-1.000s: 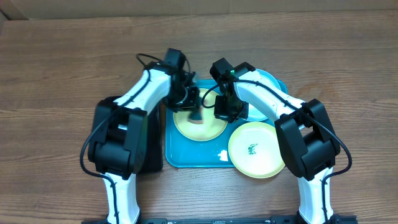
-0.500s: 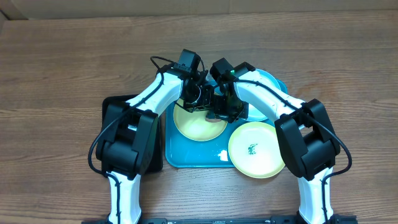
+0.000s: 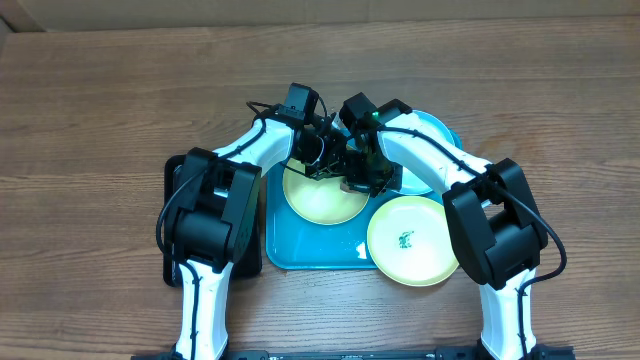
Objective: Clean dirty plates on tray and stack at the side
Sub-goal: 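Scrub the yellow plate surface with the sponge in the left gripper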
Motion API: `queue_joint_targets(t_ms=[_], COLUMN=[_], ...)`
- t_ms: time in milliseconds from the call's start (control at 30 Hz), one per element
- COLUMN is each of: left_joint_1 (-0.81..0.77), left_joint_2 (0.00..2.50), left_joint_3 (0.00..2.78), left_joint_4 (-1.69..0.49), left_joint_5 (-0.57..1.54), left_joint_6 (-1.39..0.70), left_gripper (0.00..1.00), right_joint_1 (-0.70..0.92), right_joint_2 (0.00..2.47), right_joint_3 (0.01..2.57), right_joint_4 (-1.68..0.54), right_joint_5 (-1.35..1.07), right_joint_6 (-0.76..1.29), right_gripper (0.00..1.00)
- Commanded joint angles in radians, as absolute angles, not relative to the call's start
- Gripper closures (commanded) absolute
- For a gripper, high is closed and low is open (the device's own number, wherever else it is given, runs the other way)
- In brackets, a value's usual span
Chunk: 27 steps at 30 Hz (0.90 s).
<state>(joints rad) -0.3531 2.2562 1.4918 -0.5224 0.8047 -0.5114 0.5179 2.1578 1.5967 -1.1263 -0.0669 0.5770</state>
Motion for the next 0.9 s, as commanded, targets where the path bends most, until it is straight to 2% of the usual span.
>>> queue_joint_targets(t_ms=[0,433,667,867], left_joint_1=[-0.350,-0.344,-0.334,-0.311], left_joint_2=[2.314,2.314,2.314,2.314], left_joint_3=[1.493,1.493,1.496,1.534], left_joint_4=[-0.531,-0.924,-0.968,-0.880], left_joint_5=[0.791,0.783,0.615,0.563], left_joint_6=[-0.518,-0.198,-0.268,-0.356], left_gripper=[0.96,0.96,0.96,0.96], right_joint_1=[0.528,0.528,0.528,0.528], right_joint_2=[2.186,2.186,2.186,2.186], right_joint_3=[1.572,1.572,1.572,1.572], right_joint_4=[-1.129,-1.128,-1.128,-1.127], right_joint_5=[-0.039,-0.039,-0.040,-0.046], right_joint_6=[0.569,0.569,0.572,0.572], right_gripper=[0.96,0.96,0.96,0.96])
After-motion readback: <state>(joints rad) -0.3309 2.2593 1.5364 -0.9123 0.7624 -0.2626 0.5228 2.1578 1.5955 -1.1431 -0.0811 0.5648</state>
